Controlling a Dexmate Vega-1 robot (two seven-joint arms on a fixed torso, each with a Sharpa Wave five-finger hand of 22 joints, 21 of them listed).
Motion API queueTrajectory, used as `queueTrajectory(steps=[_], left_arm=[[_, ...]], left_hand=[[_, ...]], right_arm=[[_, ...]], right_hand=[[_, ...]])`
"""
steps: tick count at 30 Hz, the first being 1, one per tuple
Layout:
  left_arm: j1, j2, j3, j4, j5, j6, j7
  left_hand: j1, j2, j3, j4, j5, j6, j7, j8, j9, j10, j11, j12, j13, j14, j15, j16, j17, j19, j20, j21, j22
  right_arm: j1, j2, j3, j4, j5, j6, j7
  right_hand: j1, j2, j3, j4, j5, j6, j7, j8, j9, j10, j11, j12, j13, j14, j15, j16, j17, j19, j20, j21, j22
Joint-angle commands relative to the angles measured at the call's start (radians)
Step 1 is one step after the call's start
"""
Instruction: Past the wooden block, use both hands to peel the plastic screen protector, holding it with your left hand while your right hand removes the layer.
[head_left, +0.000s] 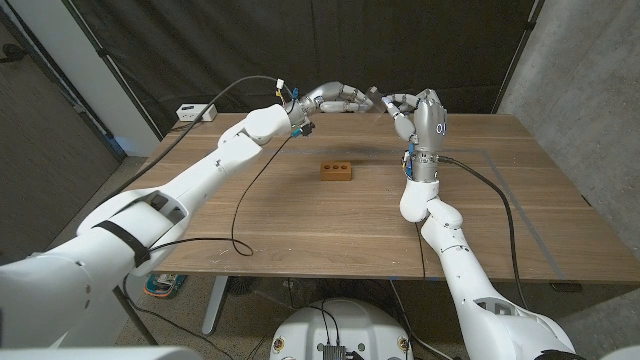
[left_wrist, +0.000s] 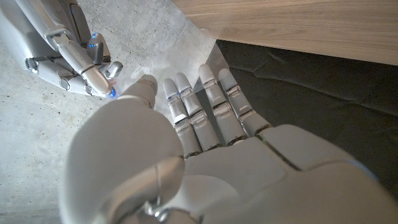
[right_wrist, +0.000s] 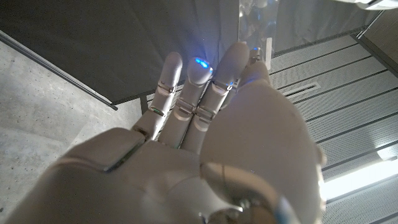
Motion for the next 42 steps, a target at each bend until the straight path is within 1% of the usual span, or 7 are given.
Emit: queueTrajectory(steps=[1, 5, 9, 17, 25, 31, 42], left_arm=[[-0.042, -0.032, 0.025, 0.051, 0.031, -0.033, -0.007], [-0.038, -0.033, 0.026, 0.041, 0.045, -0.028, 0.019], [-0.024, -0.028, 0.021, 0.013, 0.059, -0.005, 0.054], [-0.014, -0.019, 0.021, -0.018, 0.053, 0.036, 0.051], [-0.027, -0.040, 0.022, 0.023, -0.035, 0.023, -0.059], [0.003, -0.023, 0.017, -0.047, -0.043, 0.078, -0.047], [0.003, -0.044, 0.005, -0.011, -0.125, 0.074, -0.116]], left_hand=[[0.038, 0.006, 0.018, -0.017, -0.007, 0.031, 0.002, 0.008, 0.003, 0.030, -0.001, 0.011, 0.004, 0.014, -0.137, 0.009, 0.006, -0.001, 0.005, 0.012, 0.003], [0.072, 0.015, 0.032, -0.037, -0.012, 0.083, 0.016, 0.022, 0.003, 0.059, 0.003, 0.019, 0.008, 0.035, -0.139, 0.019, 0.012, 0.006, 0.001, 0.017, 0.004], [0.141, 0.060, 0.043, -0.074, -0.036, 0.251, 0.050, 0.081, 0.008, 0.186, 0.012, 0.071, 0.031, 0.153, -0.149, 0.075, 0.046, 0.050, -0.019, 0.050, 0.008], [0.149, 0.079, 0.032, -0.077, -0.048, 0.295, 0.096, 0.100, 0.020, 0.233, 0.020, 0.103, 0.054, 0.227, -0.144, 0.109, 0.079, 0.086, -0.027, 0.082, 0.012], [0.128, 0.101, 0.023, -0.059, -0.049, 0.295, 0.133, 0.109, 0.043, 0.246, 0.028, 0.126, 0.078, 0.239, -0.130, 0.107, 0.100, 0.085, -0.014, 0.103, 0.015], [0.121, 0.109, 0.025, -0.054, -0.047, 0.308, 0.142, 0.118, 0.052, 0.256, 0.040, 0.139, 0.088, 0.248, -0.136, 0.104, 0.104, 0.088, -0.016, 0.113, 0.015], [0.128, 0.099, 0.026, -0.066, -0.048, 0.329, 0.147, 0.128, 0.063, 0.278, 0.047, 0.157, 0.102, 0.278, -0.134, 0.109, 0.110, 0.102, -0.026, 0.129, 0.013]], right_arm=[[0.005, 0.000, 0.004, 0.003, -0.007, 0.024, 0.000], [0.008, 0.001, 0.006, 0.006, -0.008, 0.026, 0.000], [0.012, -0.001, 0.006, 0.010, -0.006, 0.027, 0.000], [0.019, -0.033, -0.032, 0.017, 0.023, -0.001, 0.000], [0.035, -0.180, -0.231, -0.008, 0.197, -0.170, 0.000], [0.065, -0.304, -0.403, -0.047, 0.341, -0.305, 0.000], [0.109, -0.390, -0.545, -0.057, 0.367, -0.402, 0.000]], right_hand=[[0.009, 0.007, -0.003, -0.002, 0.005, 0.040, 0.006, 0.005, 0.007, -0.005, 0.001, 0.004, 0.008, 0.005, -0.008, -0.004, 0.001, -0.005, -0.156, 0.008, -0.001], [0.010, 0.008, -0.004, -0.002, 0.006, 0.041, 0.006, 0.005, 0.007, -0.004, 0.000, 0.002, 0.005, 0.008, -0.008, -0.003, 0.003, -0.005, -0.156, 0.011, -0.004], [0.008, 0.008, -0.006, 0.000, 0.005, 0.040, 0.007, 0.004, 0.007, -0.005, 0.001, 0.002, 0.006, 0.007, -0.008, -0.006, 0.002, -0.006, -0.156, 0.012, -0.008], [0.003, 0.008, -0.011, 0.003, 0.005, 0.037, 0.007, 0.004, 0.010, -0.011, 0.001, 0.000, 0.010, 0.005, -0.008, -0.010, 0.001, -0.009, -0.154, 0.014, -0.017], [0.000, 0.005, -0.020, 0.006, 0.003, 0.016, -0.001, 0.007, 0.028, -0.043, -0.005, -0.011, 0.026, -0.022, -0.010, -0.039, -0.021, -0.029, -0.151, 0.003, -0.035], [-0.004, 0.001, -0.030, 0.008, 0.004, 0.011, -0.008, 0.007, 0.030, -0.044, -0.008, -0.020, 0.026, -0.032, -0.010, -0.045, -0.019, -0.037, -0.150, 0.000, -0.045], [0.006, -0.011, -0.051, 0.005, 0.012, 0.027, -0.018, 0.005, 0.022, -0.036, -0.013, -0.016, 0.055, -0.032, -0.007, -0.023, 0.022, -0.071, -0.156, 0.032, -0.042]])
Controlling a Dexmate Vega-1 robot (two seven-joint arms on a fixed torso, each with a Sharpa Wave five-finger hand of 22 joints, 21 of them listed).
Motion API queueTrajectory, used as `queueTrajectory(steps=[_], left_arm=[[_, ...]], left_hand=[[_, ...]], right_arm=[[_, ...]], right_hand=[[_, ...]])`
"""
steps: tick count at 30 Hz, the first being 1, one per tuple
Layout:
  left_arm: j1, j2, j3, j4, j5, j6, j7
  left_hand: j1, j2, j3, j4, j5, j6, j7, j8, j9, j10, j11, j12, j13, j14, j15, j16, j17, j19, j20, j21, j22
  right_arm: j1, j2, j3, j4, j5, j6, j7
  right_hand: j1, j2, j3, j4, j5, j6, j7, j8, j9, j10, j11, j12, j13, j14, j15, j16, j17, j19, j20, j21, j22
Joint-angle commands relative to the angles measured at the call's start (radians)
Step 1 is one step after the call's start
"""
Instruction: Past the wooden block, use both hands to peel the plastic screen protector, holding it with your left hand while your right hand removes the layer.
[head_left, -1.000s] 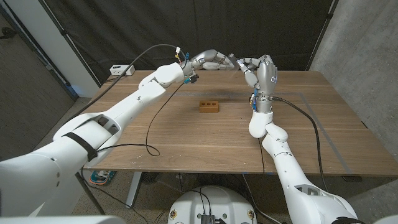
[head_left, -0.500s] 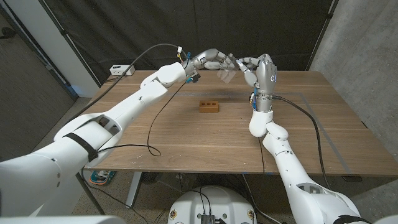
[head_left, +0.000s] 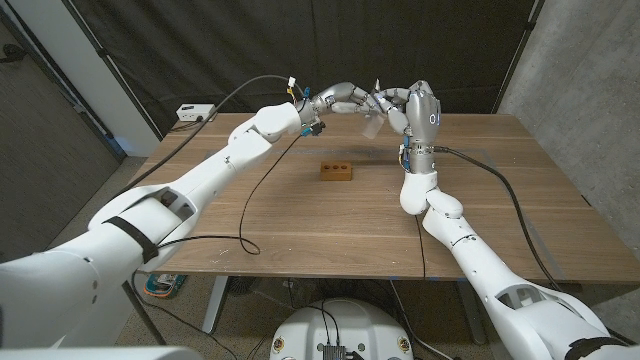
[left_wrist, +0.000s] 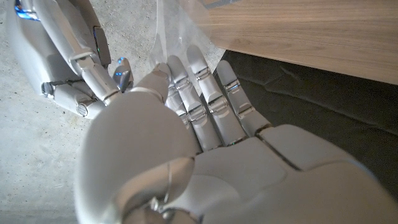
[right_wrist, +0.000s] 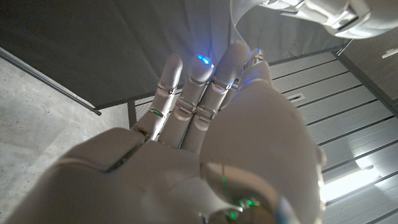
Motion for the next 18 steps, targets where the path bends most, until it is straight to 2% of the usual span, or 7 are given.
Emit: queueTrajectory(steps=[1, 6, 10, 12, 18], left_arm=[[0.003, -0.018, -0.012, 0.022, -0.076, 0.003, -0.067], [-0.002, -0.027, -0.013, 0.040, -0.089, -0.007, -0.081], [-0.005, -0.032, -0.014, 0.050, -0.095, -0.009, -0.086], [-0.004, -0.032, -0.015, 0.050, -0.095, -0.008, -0.085], [0.004, -0.026, -0.017, 0.033, -0.098, -0.002, -0.082]], left_hand=[[0.012, 0.014, 0.003, -0.007, 0.006, 0.118, 0.107, 0.077, 0.062, 0.024, -0.015, 0.011, 0.033, 0.015, -0.056, 0.005, 0.004, 0.009, -0.005, 0.007, 0.001], [0.013, 0.014, 0.003, -0.009, 0.005, 0.121, 0.109, 0.078, 0.066, 0.024, -0.018, 0.014, 0.038, 0.016, -0.056, 0.004, 0.008, 0.005, -0.006, 0.011, 0.001], [0.013, 0.013, 0.003, -0.011, 0.003, 0.123, 0.108, 0.080, 0.069, 0.027, -0.018, 0.017, 0.041, 0.018, -0.056, 0.005, 0.011, 0.006, -0.008, 0.015, 0.000], [0.014, 0.013, 0.004, -0.012, 0.003, 0.126, 0.107, 0.081, 0.070, 0.026, -0.017, 0.018, 0.043, 0.020, -0.056, 0.004, 0.012, 0.007, -0.009, 0.017, 0.000], [0.012, 0.013, 0.004, -0.013, 0.001, 0.128, 0.110, 0.080, 0.070, 0.027, -0.010, 0.021, 0.049, 0.021, -0.055, 0.003, 0.016, 0.005, -0.012, 0.022, 0.000]], right_arm=[[0.050, -0.119, -0.182, -0.013, 0.078, -0.127, 0.001], [0.065, -0.133, -0.212, 0.002, 0.081, -0.143, 0.001], [0.065, -0.127, -0.210, 0.016, 0.073, -0.136, 0.001], [0.063, -0.123, -0.203, 0.019, 0.068, -0.133, 0.001], [0.041, -0.083, -0.134, 0.027, 0.016, -0.105, 0.001]], right_hand=[[0.007, -0.011, -0.010, -0.001, 0.008, 0.018, -0.014, 0.005, 0.015, 0.007, -0.008, 0.001, 0.017, -0.012, -0.005, 0.011, 0.012, -0.019, -0.158, 0.016, 0.007], [0.008, -0.014, -0.019, 0.000, 0.012, 0.018, -0.014, 0.002, 0.013, 0.010, -0.011, 0.001, 0.027, -0.020, -0.005, 0.019, 0.019, -0.034, -0.158, 0.031, 0.012], [0.011, -0.016, -0.026, -0.001, 0.015, 0.025, -0.015, -0.001, 0.009, 0.015, -0.016, 0.011, 0.046, -0.024, -0.005, 0.031, 0.025, -0.047, -0.157, 0.042, 0.015], [0.011, -0.014, -0.029, 0.001, 0.017, 0.027, -0.016, -0.003, 0.009, 0.019, -0.020, 0.012, 0.048, -0.025, -0.005, 0.041, 0.027, -0.051, -0.156, 0.048, 0.018], [0.009, -0.015, -0.041, 0.004, 0.021, 0.035, -0.026, -0.007, 0.009, 0.022, -0.025, 0.018, 0.059, -0.032, -0.004, 0.066, 0.030, -0.064, -0.157, 0.057, 0.024]])
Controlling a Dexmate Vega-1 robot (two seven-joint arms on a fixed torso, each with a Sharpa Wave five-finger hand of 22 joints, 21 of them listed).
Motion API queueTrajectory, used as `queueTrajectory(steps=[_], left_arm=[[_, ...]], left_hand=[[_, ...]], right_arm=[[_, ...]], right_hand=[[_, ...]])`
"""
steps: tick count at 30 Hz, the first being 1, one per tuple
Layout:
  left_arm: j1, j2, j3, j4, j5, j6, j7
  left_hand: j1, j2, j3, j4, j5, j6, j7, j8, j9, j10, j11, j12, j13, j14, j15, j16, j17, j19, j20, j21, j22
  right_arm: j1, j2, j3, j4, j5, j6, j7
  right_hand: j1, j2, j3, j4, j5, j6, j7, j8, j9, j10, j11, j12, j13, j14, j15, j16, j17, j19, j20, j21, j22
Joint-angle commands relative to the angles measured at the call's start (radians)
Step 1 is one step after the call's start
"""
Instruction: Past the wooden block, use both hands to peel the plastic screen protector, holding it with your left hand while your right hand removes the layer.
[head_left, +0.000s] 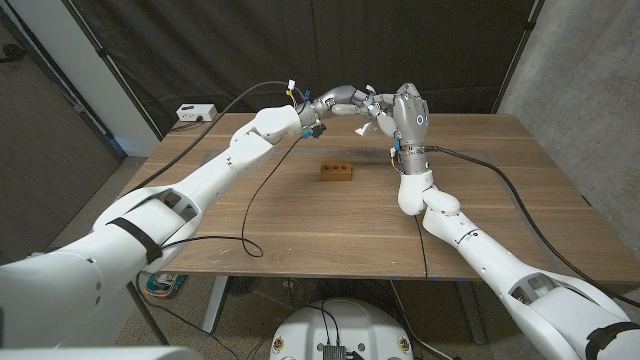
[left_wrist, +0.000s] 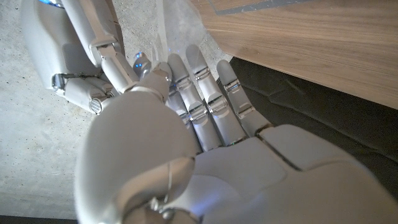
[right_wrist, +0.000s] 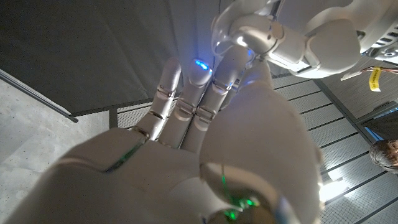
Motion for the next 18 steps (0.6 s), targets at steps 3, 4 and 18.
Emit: queueTrajectory(steps=[3, 4, 18], left_arm=[[0.009, 0.004, -0.006, -0.021, -0.017, 0.005, -0.003], [0.011, 0.006, -0.006, -0.027, -0.016, 0.008, 0.000], [0.035, 0.043, -0.002, -0.093, 0.015, 0.034, 0.025]], left_hand=[[0.011, 0.014, 0.002, -0.002, -0.003, 0.118, 0.103, 0.079, 0.071, 0.025, -0.012, 0.007, 0.010, 0.007, -0.046, 0.001, 0.006, -0.001, -0.007, 0.011, 0.003], [0.011, 0.014, 0.002, -0.002, -0.003, 0.117, 0.102, 0.079, 0.071, 0.027, -0.011, 0.008, 0.010, 0.006, -0.046, 0.001, 0.006, -0.001, -0.007, 0.011, 0.003], [0.010, 0.014, 0.007, -0.007, -0.006, 0.122, 0.102, 0.078, 0.074, 0.019, -0.006, 0.011, 0.024, 0.004, -0.047, -0.008, 0.012, -0.007, -0.012, 0.024, 0.001]], right_arm=[[-0.020, 0.024, 0.044, 0.011, -0.051, 0.014, 0.002], [-0.024, 0.028, 0.051, 0.008, -0.057, 0.013, 0.002], [-0.095, 0.297, 0.402, 0.019, -0.204, 0.154, 0.002]], right_hand=[[0.004, -0.008, -0.013, 0.000, 0.007, 0.033, -0.021, -0.004, 0.007, 0.008, -0.007, 0.005, 0.006, -0.015, -0.004, 0.019, 0.003, -0.016, -0.162, 0.012, 0.007], [0.005, -0.007, -0.013, 0.000, 0.008, 0.034, -0.021, -0.004, 0.007, 0.009, -0.007, 0.005, 0.005, -0.014, -0.004, 0.021, 0.003, -0.016, -0.162, 0.012, 0.007], [-0.010, 0.022, -0.024, 0.019, 0.013, 0.018, -0.031, -0.004, 0.026, 0.012, -0.028, 0.001, -0.004, -0.010, -0.004, 0.055, -0.002, -0.011, -0.164, 0.019, 0.018]])
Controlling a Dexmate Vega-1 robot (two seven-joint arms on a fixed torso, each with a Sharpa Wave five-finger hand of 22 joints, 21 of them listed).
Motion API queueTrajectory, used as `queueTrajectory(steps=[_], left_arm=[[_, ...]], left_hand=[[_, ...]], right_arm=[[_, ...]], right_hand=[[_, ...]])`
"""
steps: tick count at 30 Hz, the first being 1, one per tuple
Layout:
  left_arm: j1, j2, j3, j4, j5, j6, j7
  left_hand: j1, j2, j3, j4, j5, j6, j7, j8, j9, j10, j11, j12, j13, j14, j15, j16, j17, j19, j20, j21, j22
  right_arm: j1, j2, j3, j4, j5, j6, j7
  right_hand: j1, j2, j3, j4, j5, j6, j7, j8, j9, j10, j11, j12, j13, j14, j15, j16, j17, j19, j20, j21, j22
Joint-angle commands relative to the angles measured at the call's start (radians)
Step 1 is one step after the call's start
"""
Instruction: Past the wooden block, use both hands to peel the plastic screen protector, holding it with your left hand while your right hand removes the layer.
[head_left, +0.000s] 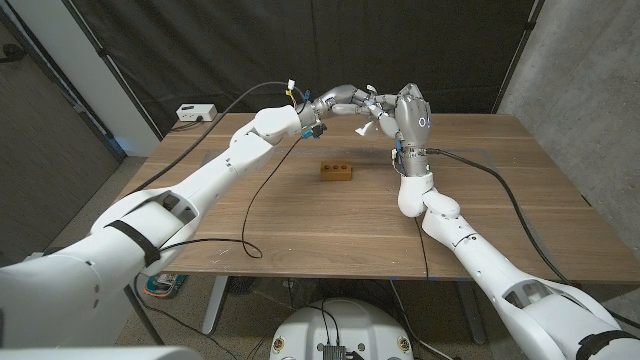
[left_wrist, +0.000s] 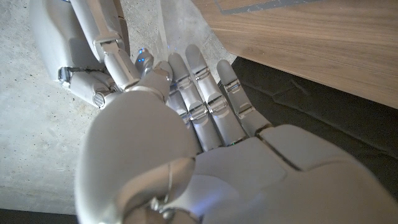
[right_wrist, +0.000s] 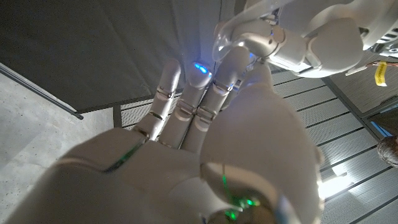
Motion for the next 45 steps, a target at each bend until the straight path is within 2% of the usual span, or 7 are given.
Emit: queueTrajectory(steps=[1, 6, 9, 24, 35, 42, 45], left_arm=[[0.017, 0.026, 0.004, -0.045, 0.032, 0.020, 0.020], [0.018, 0.032, 0.007, -0.055, 0.044, 0.027, 0.025], [0.019, 0.033, 0.008, -0.057, 0.048, 0.027, 0.029], [0.013, 0.027, 0.010, -0.045, 0.057, 0.022, 0.035], [0.015, 0.024, 0.004, -0.042, 0.052, 0.016, 0.043], [0.011, 0.018, 0.003, -0.033, 0.041, 0.012, 0.032], [0.013, 0.017, 0.003, -0.036, 0.041, 0.013, 0.035]], left_hand=[[0.006, 0.010, 0.006, -0.003, -0.002, 0.117, 0.097, 0.078, 0.075, 0.015, -0.013, 0.006, 0.009, 0.005, -0.048, -0.003, 0.004, -0.005, -0.011, 0.007, 0.001], [0.004, 0.009, 0.007, -0.004, -0.002, 0.118, 0.094, 0.076, 0.074, 0.014, -0.014, 0.007, 0.012, 0.004, -0.047, -0.006, 0.004, -0.009, -0.011, 0.009, 0.000], [0.004, 0.009, 0.008, -0.005, -0.003, 0.118, 0.095, 0.075, 0.074, 0.012, -0.014, 0.007, 0.015, 0.003, -0.047, -0.008, 0.005, -0.011, -0.010, 0.012, 0.000], [0.001, 0.009, 0.012, -0.008, -0.003, 0.120, 0.092, 0.075, 0.079, 0.010, -0.018, 0.009, 0.025, 0.004, -0.048, -0.013, 0.011, -0.017, -0.015, 0.021, -0.002], [-0.001, 0.009, 0.015, -0.011, -0.003, 0.121, 0.091, 0.074, 0.081, 0.010, -0.016, 0.012, 0.033, 0.005, -0.048, -0.017, 0.016, -0.020, -0.015, 0.029, -0.002], [-0.003, 0.009, 0.017, -0.012, -0.003, 0.120, 0.090, 0.074, 0.084, 0.011, -0.017, 0.013, 0.037, 0.006, -0.048, -0.018, 0.019, -0.021, -0.015, 0.033, -0.003], [-0.003, 0.008, 0.018, -0.012, -0.003, 0.120, 0.093, 0.074, 0.084, 0.012, -0.018, 0.013, 0.038, 0.006, -0.049, -0.019, 0.020, -0.021, -0.016, 0.035, -0.003]], right_arm=[[-0.046, 0.213, 0.273, 0.008, -0.113, 0.114, -0.002], [-0.048, 0.269, 0.349, 0.006, -0.121, 0.156, -0.002], [-0.051, 0.260, 0.345, 0.000, -0.092, 0.158, -0.002], [-0.048, 0.035, 0.092, -0.049, 0.236, 0.056, -0.002], [-0.034, -0.050, 0.014, -0.057, 0.336, 0.059, -0.002], [-0.040, -0.046, 0.032, -0.052, 0.321, 0.083, -0.002], [-0.039, -0.050, 0.025, -0.049, 0.349, 0.086, -0.002]], right_hand=[[-0.002, 0.015, -0.004, 0.008, 0.006, 0.008, -0.022, 0.005, 0.027, 0.002, -0.014, 0.000, 0.001, 0.003, -0.001, 0.012, 0.001, 0.008, -0.160, 0.006, 0.005], [-0.010, 0.022, -0.009, 0.015, 0.006, -0.009, -0.026, 0.008, 0.037, -0.004, -0.018, -0.004, 0.000, 0.002, 0.000, 0.019, -0.001, 0.007, -0.160, 0.005, 0.008], [-0.009, 0.024, -0.011, 0.015, 0.007, -0.011, -0.022, 0.010, 0.039, -0.008, -0.013, -0.005, 0.002, -0.004, -0.001, 0.019, -0.006, 0.005, -0.160, 0.004, 0.010], [-0.004, 0.040, -0.019, 0.017, 0.009, -0.057, -0.024, 0.018, 0.067, -0.035, -0.015, -0.038, -0.016, -0.035, -0.004, -0.009, -0.037, -0.003, -0.156, -0.001, 0.013], [-0.009, 0.059, -0.027, 0.023, 0.005, -0.078, -0.010, 0.003, 0.053, -0.057, -0.002, -0.086, -0.052, -0.047, -0.005, -0.052, -0.084, -0.003, -0.152, -0.010, 0.003], [-0.010, 0.058, -0.046, 0.026, 0.008, -0.056, 0.000, -0.002, 0.039, -0.026, 0.013, -0.080, -0.040, -0.031, -0.003, -0.028, -0.042, 0.010, -0.152, -0.024, -0.017], [-0.038, 0.073, -0.064, 0.048, 0.007, -0.081, 0.007, -0.021, 0.033, -0.044, 0.010, -0.115, -0.066, -0.036, -0.003, -0.044, -0.051, 0.030, -0.152, -0.021, -0.027]])
